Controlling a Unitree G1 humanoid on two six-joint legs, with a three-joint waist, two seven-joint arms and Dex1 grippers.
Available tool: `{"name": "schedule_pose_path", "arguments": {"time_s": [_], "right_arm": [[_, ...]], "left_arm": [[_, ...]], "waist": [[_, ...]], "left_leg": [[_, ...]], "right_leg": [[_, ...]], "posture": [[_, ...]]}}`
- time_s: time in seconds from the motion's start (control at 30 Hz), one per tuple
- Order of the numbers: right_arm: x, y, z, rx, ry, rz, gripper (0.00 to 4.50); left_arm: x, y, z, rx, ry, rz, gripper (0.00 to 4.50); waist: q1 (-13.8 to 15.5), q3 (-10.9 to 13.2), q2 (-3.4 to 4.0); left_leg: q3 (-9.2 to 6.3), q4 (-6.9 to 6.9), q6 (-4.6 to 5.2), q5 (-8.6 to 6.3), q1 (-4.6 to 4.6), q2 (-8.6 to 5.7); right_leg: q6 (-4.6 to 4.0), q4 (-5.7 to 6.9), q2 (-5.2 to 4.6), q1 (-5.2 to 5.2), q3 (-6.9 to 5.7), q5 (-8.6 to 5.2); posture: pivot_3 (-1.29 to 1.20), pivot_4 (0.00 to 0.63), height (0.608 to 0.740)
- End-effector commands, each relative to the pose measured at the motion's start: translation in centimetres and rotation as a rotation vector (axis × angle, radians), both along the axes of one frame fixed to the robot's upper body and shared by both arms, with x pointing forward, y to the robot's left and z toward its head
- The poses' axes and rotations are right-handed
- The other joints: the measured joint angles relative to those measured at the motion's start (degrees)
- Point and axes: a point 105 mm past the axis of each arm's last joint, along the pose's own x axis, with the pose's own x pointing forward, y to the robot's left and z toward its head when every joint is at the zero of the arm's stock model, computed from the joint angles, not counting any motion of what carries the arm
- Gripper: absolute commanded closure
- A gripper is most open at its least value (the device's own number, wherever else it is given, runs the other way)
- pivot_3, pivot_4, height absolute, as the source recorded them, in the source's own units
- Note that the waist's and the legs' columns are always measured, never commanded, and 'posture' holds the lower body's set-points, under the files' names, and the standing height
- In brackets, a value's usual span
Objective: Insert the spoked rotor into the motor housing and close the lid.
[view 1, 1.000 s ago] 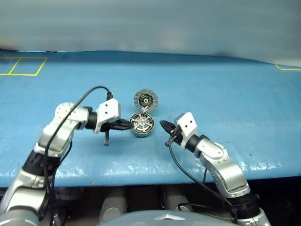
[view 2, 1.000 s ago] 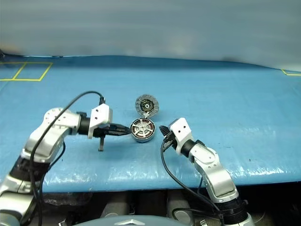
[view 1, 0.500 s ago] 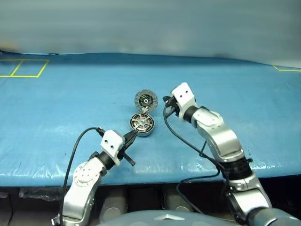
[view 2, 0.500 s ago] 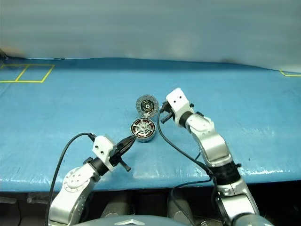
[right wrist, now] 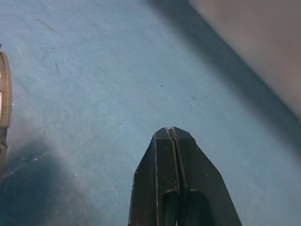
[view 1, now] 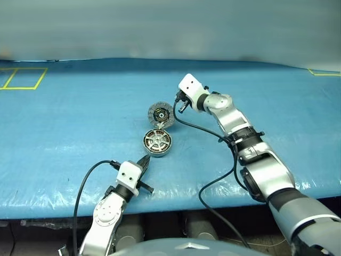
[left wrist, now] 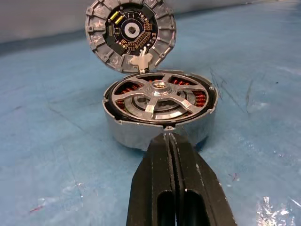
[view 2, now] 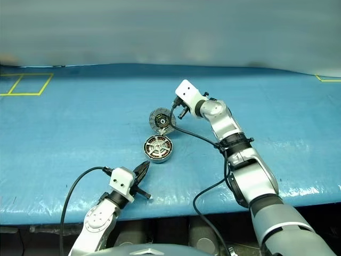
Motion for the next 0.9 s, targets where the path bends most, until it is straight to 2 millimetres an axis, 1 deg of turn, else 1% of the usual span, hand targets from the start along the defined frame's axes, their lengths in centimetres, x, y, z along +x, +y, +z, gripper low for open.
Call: {"name": "schedule_pose_path", "arguments": {"time_s": [0.03, 0.13, 0.23, 0.33, 0.47, 0.53, 0.6, 0.73, 0.87, 0.9], "right_arm": [[0.4, 1.0, 2.1, 0.037, -0.027, 0.093, 4.50], [-0.5, 2.4, 1.9, 0.055, 0.045, 0.228, 4.50], [-1.1, 2.9, 1.5, 0.058, 0.104, 0.306, 4.50], [-2.3, 3.9, 1.3, 0.125, 0.208, 0.405, 4.50], [-3.3, 4.7, 1.7, 0.198, 0.289, 0.496, 4.50], [-4.1, 5.3, 2.2, 0.243, 0.329, 0.569, 4.50], [-5.0, 5.7, 2.1, 0.248, 0.357, 0.637, 4.50], [-7.1, 6.5, 1.0, 0.250, 0.392, 0.731, 4.50], [-9.6, 6.6, -1.0, 0.287, 0.464, 0.765, 4.50], [-10.3, 6.5, -1.8, 0.309, 0.498, 0.759, 4.50]], "left_arm": [[-0.1, -0.4, 0.3, -0.054, -0.031, 0.003, 4.45], [0.0, -0.5, 0.1, -0.065, -0.028, 0.004, 4.45], [0.0, -0.6, 0.1, -0.074, -0.025, 0.002, 4.45], [0.1, -0.6, 0.1, -0.077, -0.027, 0.004, 4.45], [0.1, -0.6, 0.0, -0.083, -0.022, 0.003, 4.45], [0.2, -0.6, 0.0, -0.088, -0.017, 0.005, 4.45], [0.1, -0.6, 0.0, -0.090, -0.015, 0.007, 4.45], [0.1, -0.7, 0.0, -0.089, -0.012, 0.001, 4.45], [0.1, -0.7, -0.1, -0.089, -0.008, -0.008, 4.45], [0.2, -0.8, -0.1, -0.089, -0.005, -0.013, 4.45]], "waist": [[-0.12, 0.00, 0.01], [-0.19, 0.01, 0.01], [-0.54, 0.01, 0.01], [-0.59, 0.01, 0.02], [-0.74, 0.03, 0.05], [-0.76, 0.04, 0.06], [-0.79, 0.05, 0.08], [-0.76, 0.06, 0.10], [-0.33, 0.05, 0.09], [-0.27, 0.06, 0.09]], "left_leg": [[-0.01, -0.01, 0.00, 0.00, 0.00, 0.03], [-0.02, 0.02, 0.00, 0.00, 0.01, 0.09], [-0.06, 0.02, 0.00, 0.00, 0.03, 0.11], [-0.14, 0.02, 0.00, 0.00, 0.04, 0.12], [-0.15, 0.01, 0.00, 0.00, 0.04, 0.13], [-0.16, 0.01, -0.01, 0.00, 0.04, 0.14], [-0.17, 0.01, -0.01, -0.01, 0.05, 0.15], [-0.21, 0.00, -0.01, -0.01, 0.04, 0.15], [-0.28, -0.02, -0.03, -0.02, 0.02, 0.14], [-0.29, -0.02, -0.03, -0.02, 0.01, 0.13]], "right_leg": [[-0.03, 0.00, 0.00, 0.00, 0.00, -0.02], [-0.02, 0.00, -0.02, 0.03, 0.00, -0.01], [-0.02, 0.00, -0.04, 0.04, 0.03, -0.01], [-0.02, 0.02, -0.04, 0.04, 0.03, -0.01], [-0.02, 0.04, -0.04, 0.03, 0.03, -0.01], [-0.02, 0.05, -0.04, 0.02, 0.03, -0.01], [-0.03, 0.05, -0.04, 0.02, 0.03, -0.02], [-0.06, 0.06, -0.04, 0.01, 0.00, -0.03], [-0.09, 0.07, -0.07, 0.01, -0.06, -0.07], [-0.10, 0.06, -0.10, 0.01, -0.07, -0.07]], "posture": [[0.00, 0.150, 0.740], [0.00, 0.150, 0.740], [0.00, 0.150, 0.740], [0.00, 0.150, 0.740], [0.00, 0.150, 0.740], [0.00, 0.150, 0.740], [0.00, 0.150, 0.740], [0.00, 0.150, 0.740], [0.00, 0.150, 0.740], [0.00, 0.150, 0.740]]}}
